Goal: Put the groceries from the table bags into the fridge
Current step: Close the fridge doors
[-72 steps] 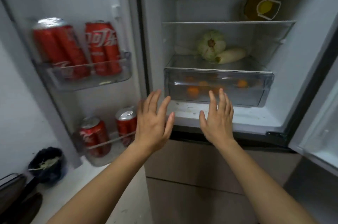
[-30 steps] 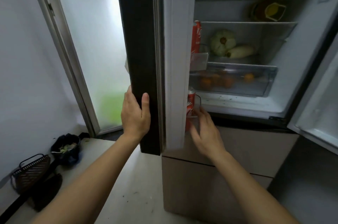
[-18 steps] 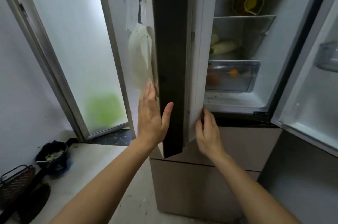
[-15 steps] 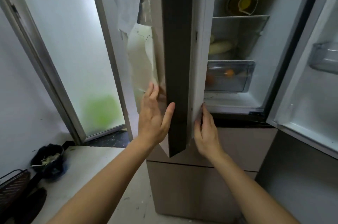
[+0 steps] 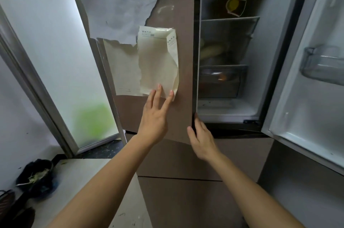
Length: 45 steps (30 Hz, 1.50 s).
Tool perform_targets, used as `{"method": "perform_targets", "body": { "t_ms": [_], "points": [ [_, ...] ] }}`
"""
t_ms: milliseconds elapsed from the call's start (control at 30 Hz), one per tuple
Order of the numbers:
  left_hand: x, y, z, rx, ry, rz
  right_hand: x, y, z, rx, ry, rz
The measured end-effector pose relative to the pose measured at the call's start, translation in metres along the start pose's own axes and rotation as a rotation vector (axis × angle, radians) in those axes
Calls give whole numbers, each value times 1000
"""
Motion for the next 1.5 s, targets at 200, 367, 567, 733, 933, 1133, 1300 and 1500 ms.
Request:
{"method": "perform_targets", "body": {
  "t_ms": [200,367,567,733,933,1133,1300,1500],
  "points": [
    [18,18,-3,103,4,36,27,-5,-6,-60,-28,-147],
    [28,29,-2,149,9,-7,43,-12,-16,-32,-81,-216],
    [43,32,-8,219,-52,93,64,-18,-18,41,5,-229],
    [41,37,-5,247,-59,117,66,-15,-24,59,21,-216],
    [42,25,-7,255,-59,212,58,-30,-8,-249,41,-111],
    [31,-15,-10,226,0,111,23,-61,11,-461,-31,-162],
    [3,-17,-27,94,149,-183,-34,-97,10,-561,-54,-392],
    [-26,11,-87,-86,308,-145,-125,-140,-23,-769,81,-614]
  ]
}}
Point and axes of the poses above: each hand's wrist, its own x-axis towards the middle knuckle, its own y-axis out of the palm, z = x × y, the point moved 1 cm from there along x, towards the middle knuckle, and after that the axes turned 4 degrees about y, right-handed, at the moved point
